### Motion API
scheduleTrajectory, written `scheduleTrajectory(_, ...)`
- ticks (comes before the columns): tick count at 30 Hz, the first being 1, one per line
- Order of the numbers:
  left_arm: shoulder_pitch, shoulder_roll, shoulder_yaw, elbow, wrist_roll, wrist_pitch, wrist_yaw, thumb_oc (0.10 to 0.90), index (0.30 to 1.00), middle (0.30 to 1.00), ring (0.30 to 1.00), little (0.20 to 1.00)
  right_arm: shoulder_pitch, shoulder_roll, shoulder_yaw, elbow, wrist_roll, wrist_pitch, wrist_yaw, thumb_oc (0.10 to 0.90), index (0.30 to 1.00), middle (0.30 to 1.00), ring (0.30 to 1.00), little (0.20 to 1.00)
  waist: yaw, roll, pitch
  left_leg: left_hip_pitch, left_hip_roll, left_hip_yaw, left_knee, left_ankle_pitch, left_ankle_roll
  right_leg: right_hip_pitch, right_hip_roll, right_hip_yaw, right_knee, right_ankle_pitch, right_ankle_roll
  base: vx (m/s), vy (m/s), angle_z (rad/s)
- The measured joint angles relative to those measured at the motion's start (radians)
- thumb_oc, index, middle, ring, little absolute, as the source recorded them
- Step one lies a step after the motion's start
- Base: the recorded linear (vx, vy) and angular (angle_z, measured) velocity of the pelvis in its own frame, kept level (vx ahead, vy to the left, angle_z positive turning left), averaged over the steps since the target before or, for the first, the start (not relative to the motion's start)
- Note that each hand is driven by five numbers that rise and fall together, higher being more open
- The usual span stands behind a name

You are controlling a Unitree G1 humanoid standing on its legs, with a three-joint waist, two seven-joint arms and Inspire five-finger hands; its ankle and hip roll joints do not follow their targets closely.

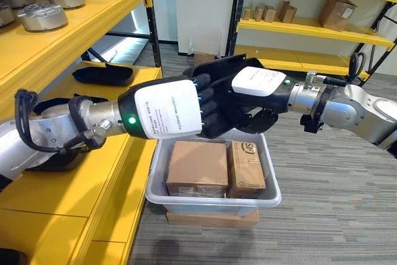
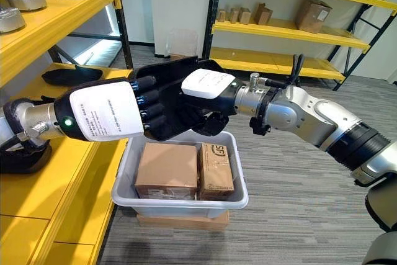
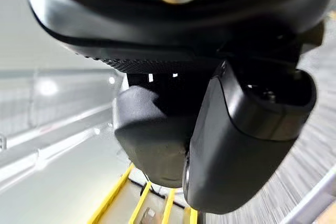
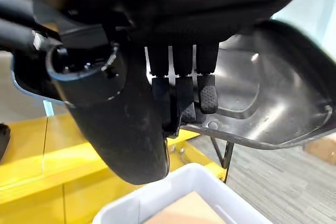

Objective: Move parts from the plastic box to the shelf.

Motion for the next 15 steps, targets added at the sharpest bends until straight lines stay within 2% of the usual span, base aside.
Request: scheduleTrajectory(15, -0.007, -0.003, 0.001, -0.007, -0.009, 0.003, 0.007, 0.400, 0.300, 0.300, 0.300, 0.300, 0.000, 0.000, 0.000, -0.002, 0.000, 0.000, 0.003, 0.400, 0.300, 0.300, 0.300, 0.300, 0.001, -0.002, -0.002, 0.008, 0.000, 0.003, 0.000, 0.000, -0.003, 0.004, 0.000, 0.006, 0.000, 0.003, -0.003, 0.00, 0.000, -0.01)
